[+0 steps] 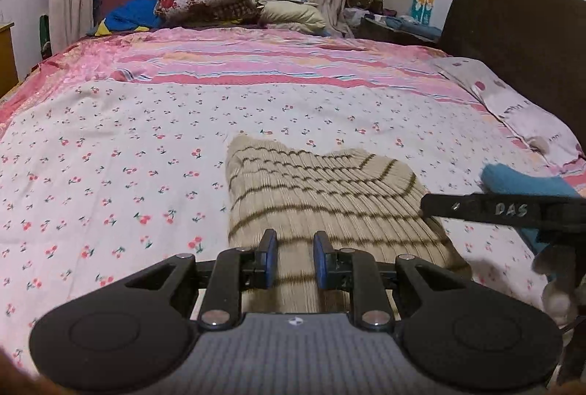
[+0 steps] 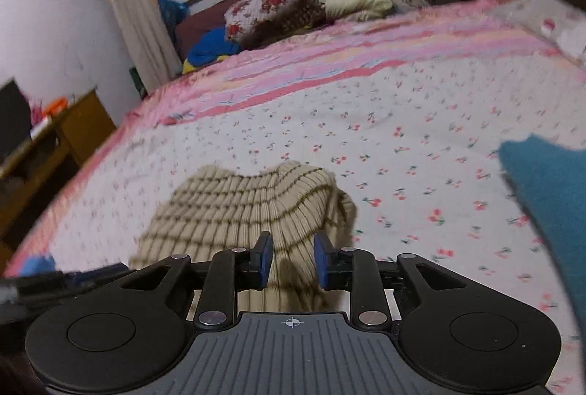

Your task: Fold small clothes

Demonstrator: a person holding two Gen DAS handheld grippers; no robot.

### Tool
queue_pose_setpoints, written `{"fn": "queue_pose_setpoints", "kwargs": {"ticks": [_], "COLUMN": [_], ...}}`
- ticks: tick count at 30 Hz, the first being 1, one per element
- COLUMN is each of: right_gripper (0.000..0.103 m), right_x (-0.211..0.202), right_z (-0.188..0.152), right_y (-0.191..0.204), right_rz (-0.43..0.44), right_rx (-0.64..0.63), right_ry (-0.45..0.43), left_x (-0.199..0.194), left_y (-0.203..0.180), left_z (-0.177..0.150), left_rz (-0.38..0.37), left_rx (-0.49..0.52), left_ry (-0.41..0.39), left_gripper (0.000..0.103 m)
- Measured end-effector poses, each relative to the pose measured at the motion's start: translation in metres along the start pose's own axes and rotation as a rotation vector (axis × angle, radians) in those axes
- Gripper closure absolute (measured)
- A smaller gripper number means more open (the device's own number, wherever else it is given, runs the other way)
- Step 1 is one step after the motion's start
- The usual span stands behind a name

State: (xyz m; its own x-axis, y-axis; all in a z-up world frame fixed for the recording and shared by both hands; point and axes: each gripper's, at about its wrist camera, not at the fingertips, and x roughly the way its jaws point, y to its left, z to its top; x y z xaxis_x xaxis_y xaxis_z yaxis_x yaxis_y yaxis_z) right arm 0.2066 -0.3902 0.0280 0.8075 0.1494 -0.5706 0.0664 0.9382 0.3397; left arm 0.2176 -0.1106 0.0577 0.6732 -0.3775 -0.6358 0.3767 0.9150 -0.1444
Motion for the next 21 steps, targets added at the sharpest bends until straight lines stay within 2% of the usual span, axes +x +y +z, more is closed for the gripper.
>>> {"fn": "queue_pose_setpoints", "kwargs": {"ticks": [5, 9, 12, 17, 21], "right_gripper": [0.076, 0.079, 0.079, 0.079, 0.078], "right_x": [0.025, 0.022, 0.020, -0.001, -0.023], "right_z": [-0.003, -0.009, -0.013, -0.017, -0.026], "right_y": [-0.005, -0.011, -0.016, -0.002, 0.016], "right_rz": [-0.015, -0.017, -0.057, -0.096, -0.087], "right_rx": [-0.011, 0.019, 0.031, -0.046, -0.129], "right_ry": [0.059, 0.097, 0.110, 0.079, 0.056], "left_x": [0.015, 0.011, 0.007, -0.009, -0.016], "left_y": [0.000, -0.006, -0.009, -0.014, -0.014], "left_z": [-0.006, -0.009, -0.006, -0.011, -0.018], "left_rz": [0.008, 0.022, 0.030, 0.047, 0.049], "left_rx": [0.013, 0.042, 0.039, 0.048, 0.049], "left_ry": [0.031, 0.036, 0.047, 0.046, 0.061], "left_gripper": [0.073, 0.072, 0.071, 0.069, 0.069]}}
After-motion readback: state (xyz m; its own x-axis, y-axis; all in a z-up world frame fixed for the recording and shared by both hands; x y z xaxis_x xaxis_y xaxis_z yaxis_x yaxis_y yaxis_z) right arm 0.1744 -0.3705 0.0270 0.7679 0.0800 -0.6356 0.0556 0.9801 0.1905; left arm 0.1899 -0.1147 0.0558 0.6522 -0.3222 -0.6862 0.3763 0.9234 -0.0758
